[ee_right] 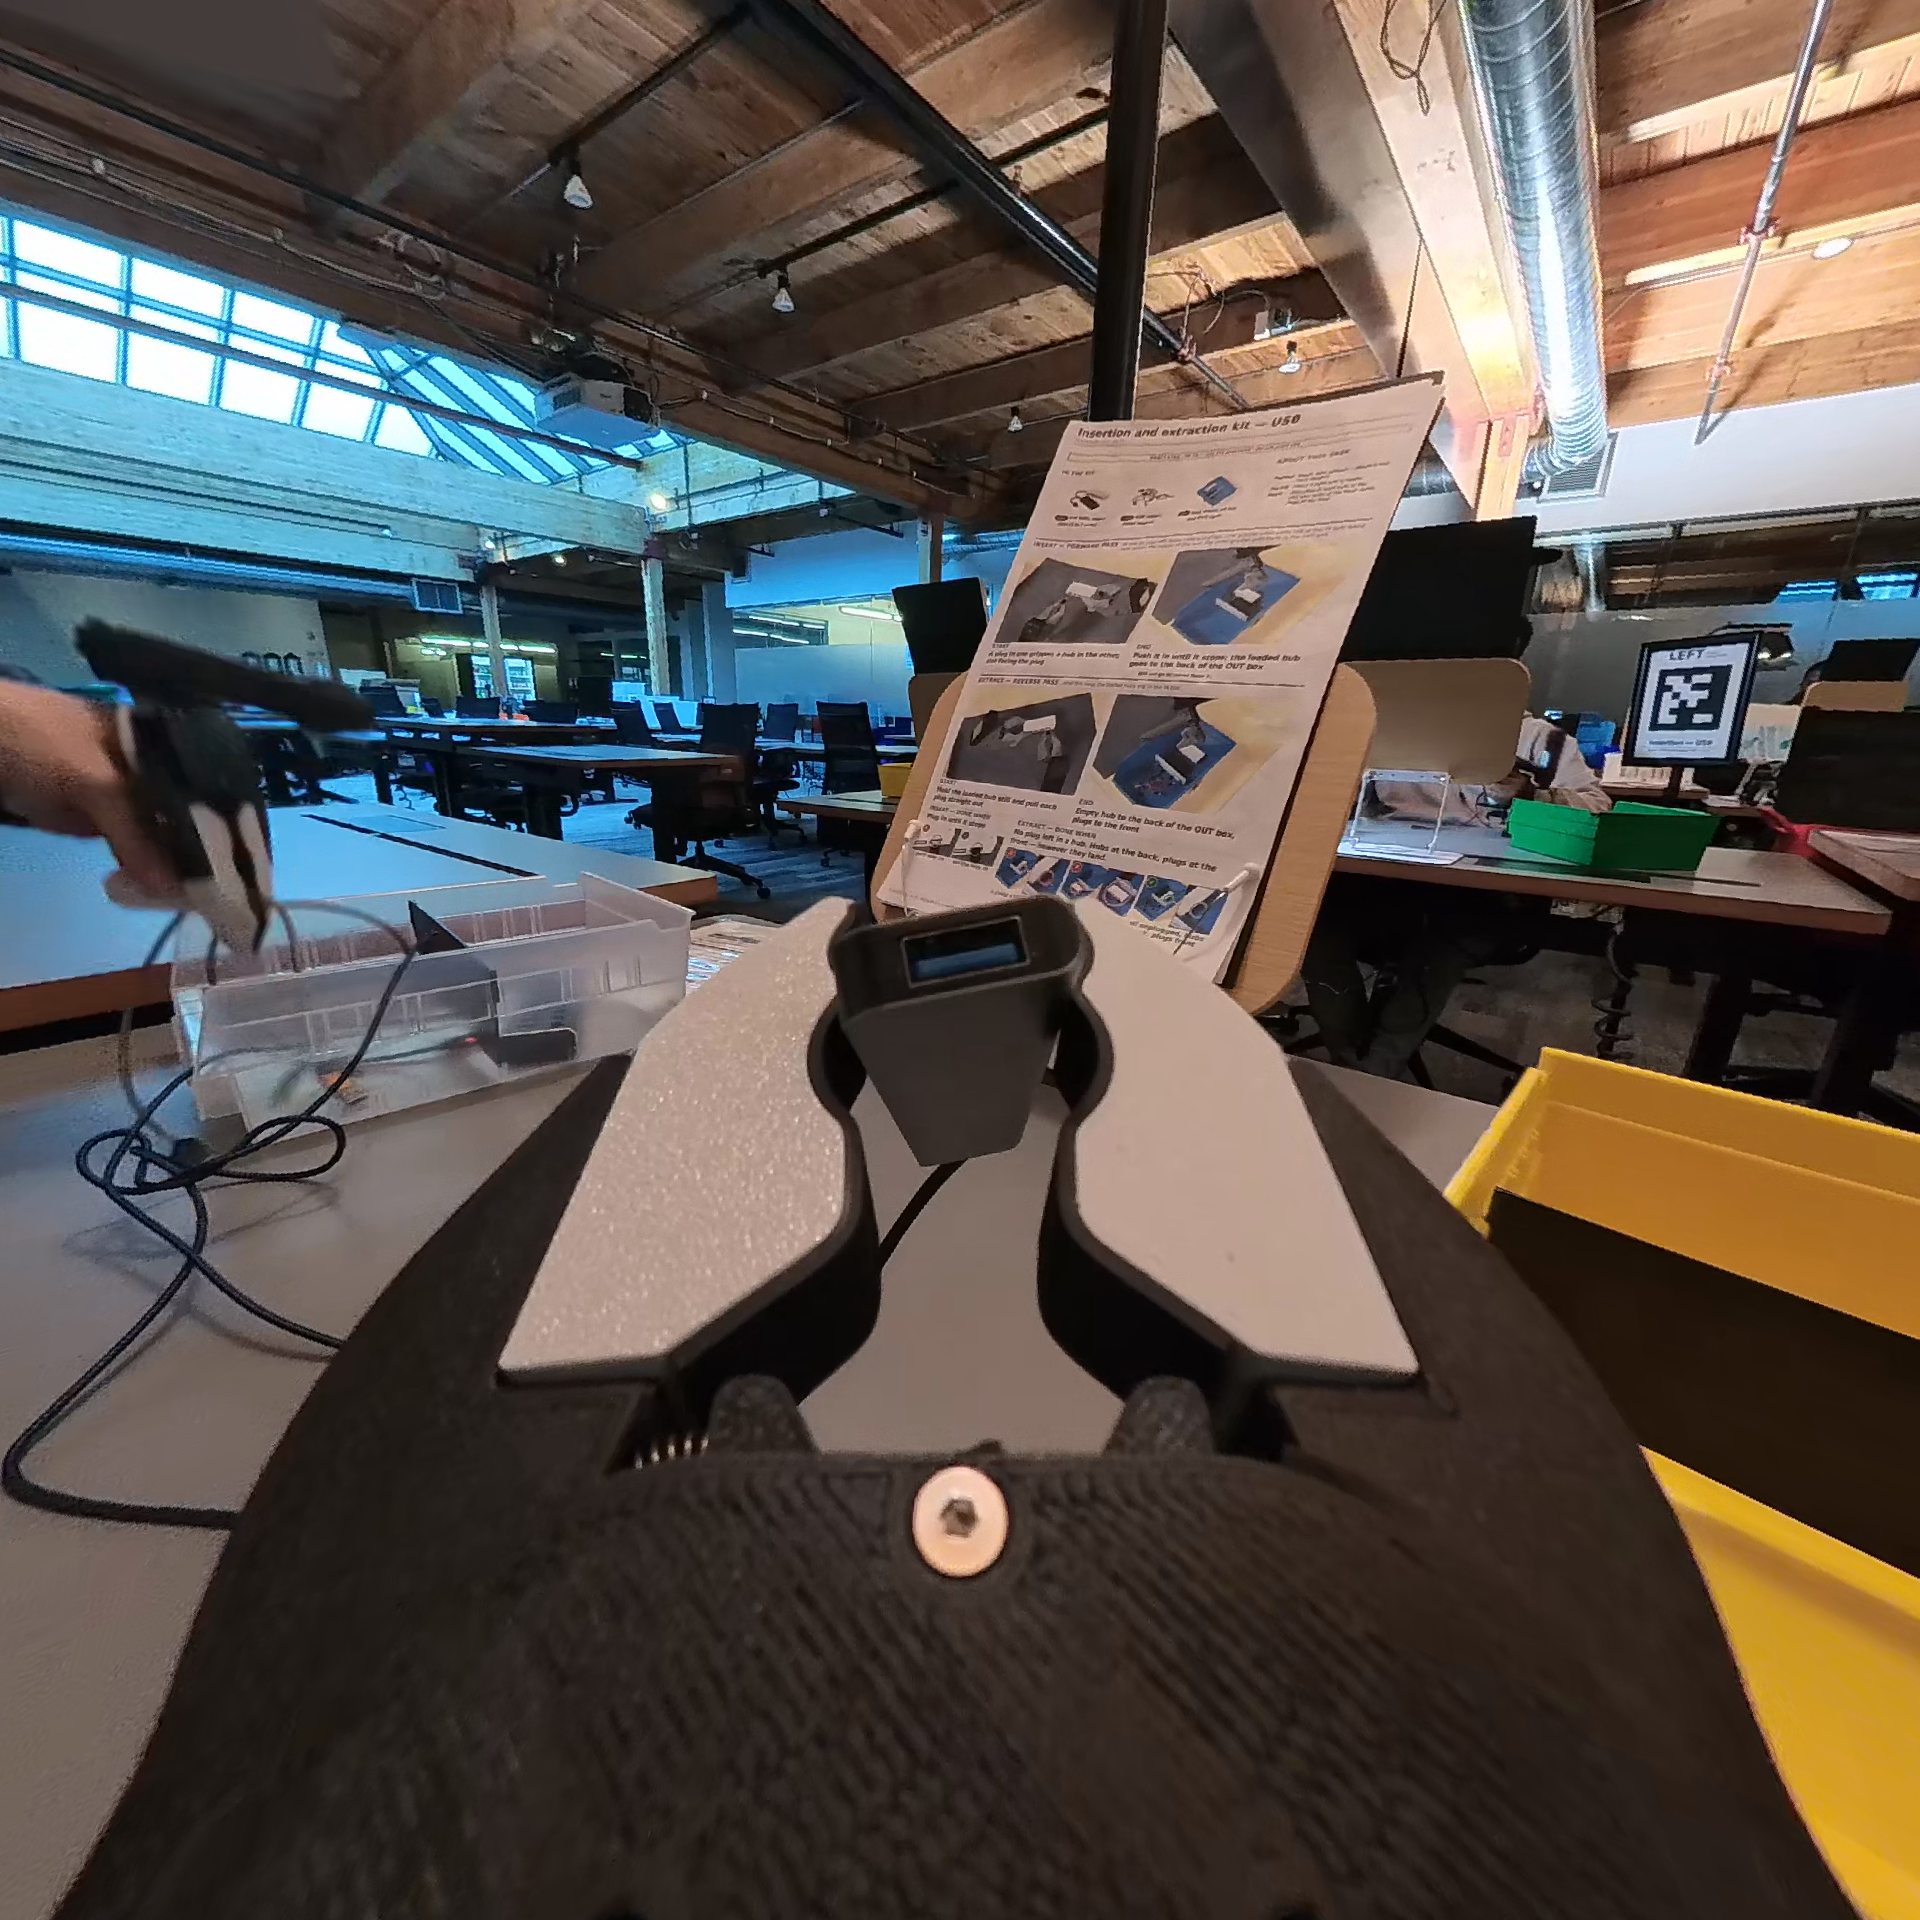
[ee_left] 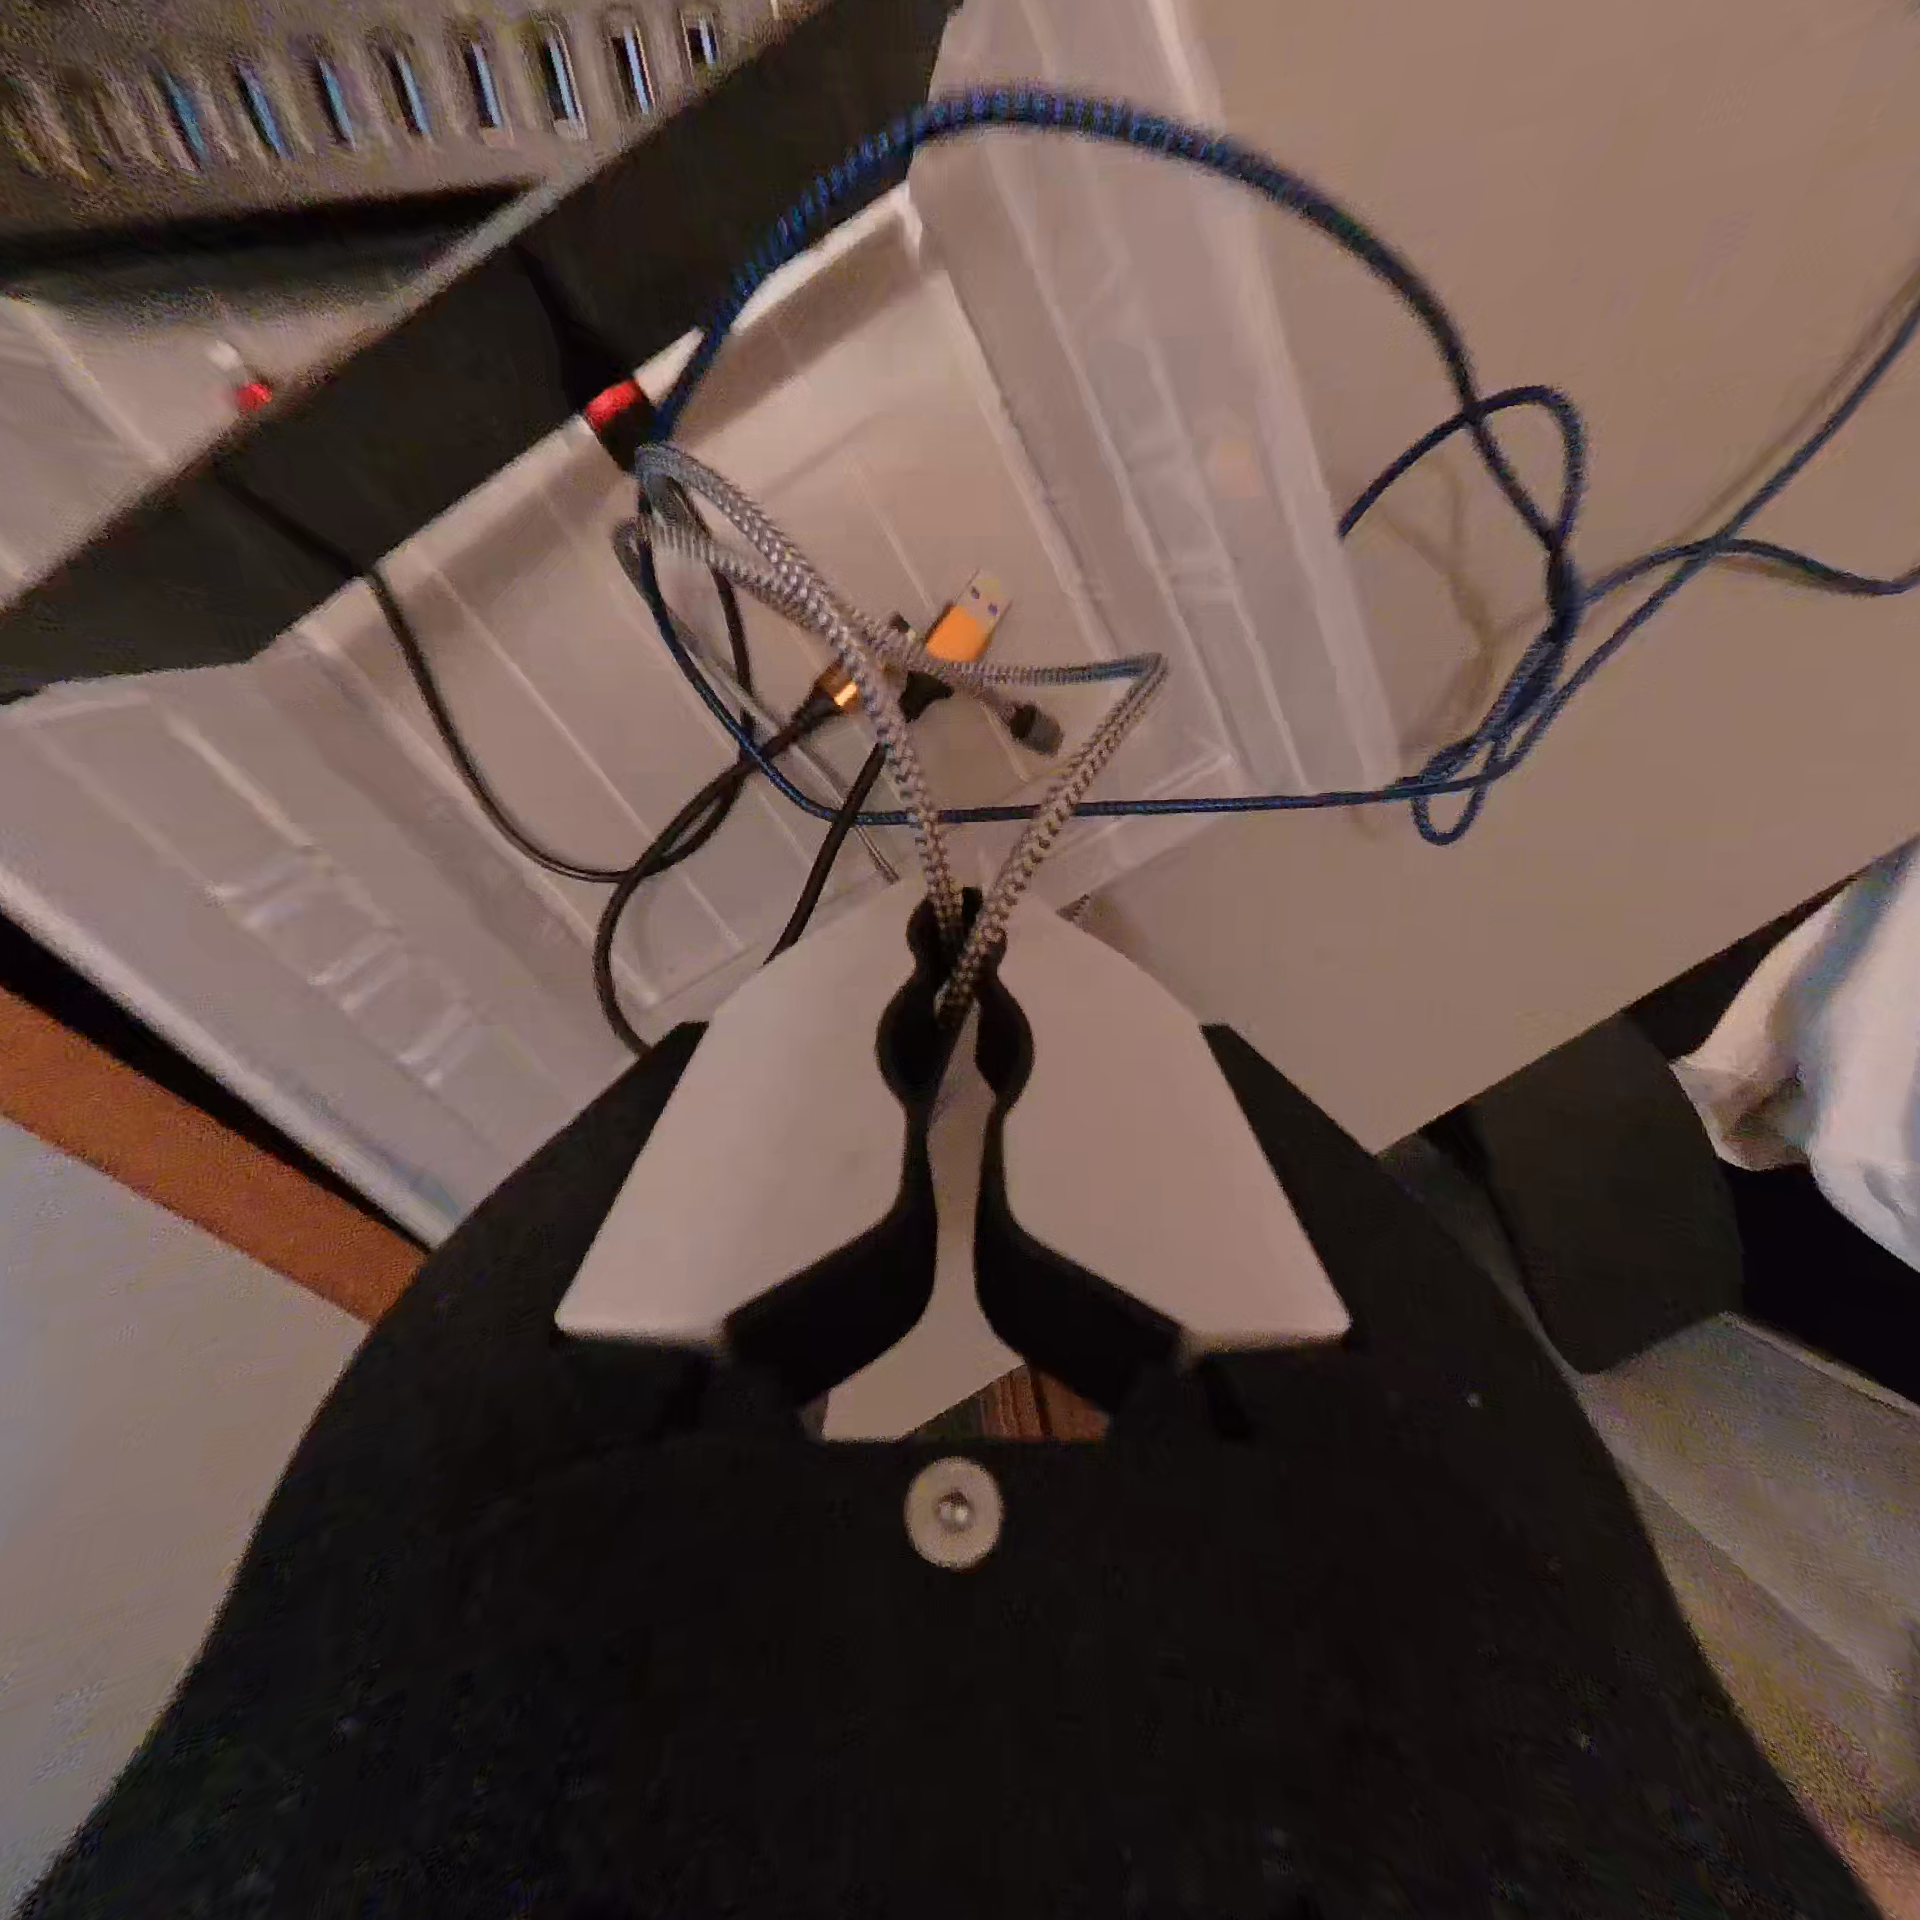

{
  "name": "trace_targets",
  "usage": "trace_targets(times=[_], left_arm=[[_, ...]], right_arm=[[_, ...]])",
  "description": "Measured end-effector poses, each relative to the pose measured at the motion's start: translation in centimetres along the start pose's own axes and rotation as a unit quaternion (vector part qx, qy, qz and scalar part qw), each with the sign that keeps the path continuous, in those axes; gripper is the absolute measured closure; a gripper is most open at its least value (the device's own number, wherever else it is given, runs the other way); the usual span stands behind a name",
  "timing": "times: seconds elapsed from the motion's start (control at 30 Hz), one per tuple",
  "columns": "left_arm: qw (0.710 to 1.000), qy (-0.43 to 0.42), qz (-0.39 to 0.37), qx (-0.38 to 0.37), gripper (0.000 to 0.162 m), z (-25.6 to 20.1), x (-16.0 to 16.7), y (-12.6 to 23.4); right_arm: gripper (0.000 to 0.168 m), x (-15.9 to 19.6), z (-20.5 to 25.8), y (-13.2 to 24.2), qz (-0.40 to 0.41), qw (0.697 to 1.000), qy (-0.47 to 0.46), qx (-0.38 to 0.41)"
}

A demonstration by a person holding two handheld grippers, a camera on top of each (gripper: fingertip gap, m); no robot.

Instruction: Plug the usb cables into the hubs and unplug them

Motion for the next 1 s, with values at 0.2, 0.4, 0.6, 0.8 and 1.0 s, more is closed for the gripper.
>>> trace_targets(times=[0.2,0.4,0.6,0.8,1.0], left_arm=[[0.985,-0.107,-0.107,-0.08,0.161,0.6,-1.8,13.7],[0.956,-0.09,-0.157,-0.231,0.161,2.6,-3.1,25.2],[0.955,-0.09,-0.096,-0.267,0.161,5.1,-3.6,23.9],[0.989,-0.1,-0.032,-0.108,0.161,4.5,-2.1,13.7],[0.991,-0.071,0.037,-0.105,0.161,7.2,0.2,5.1]], right_arm=[[0.134,-0.1,-0.4,0.2,-0.003,1.0,0.0,0.005],[0.134,0.1,0.1,-0.4,-0.002,1.0,0.0,-0.003],[0.134,0.2,0.1,-0.4,-0.005,1.0,-0.004,-0.004],[0.134,0.0,0.2,-0.2,-0.003,1.0,-0.002,-0.006],[0.134,-0.3,0.0,0.1,-0.005,1.0,0.001,-0.001]])
Point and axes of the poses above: each gripper's, where its closed fingertips meet, y back along the fingers, x out of its underside, z = x × y across the jaws, the point moved 2 cm from there along y, back along the fingers, and after that the axes turned 7 degrees about -y, right-handed, at the moved point
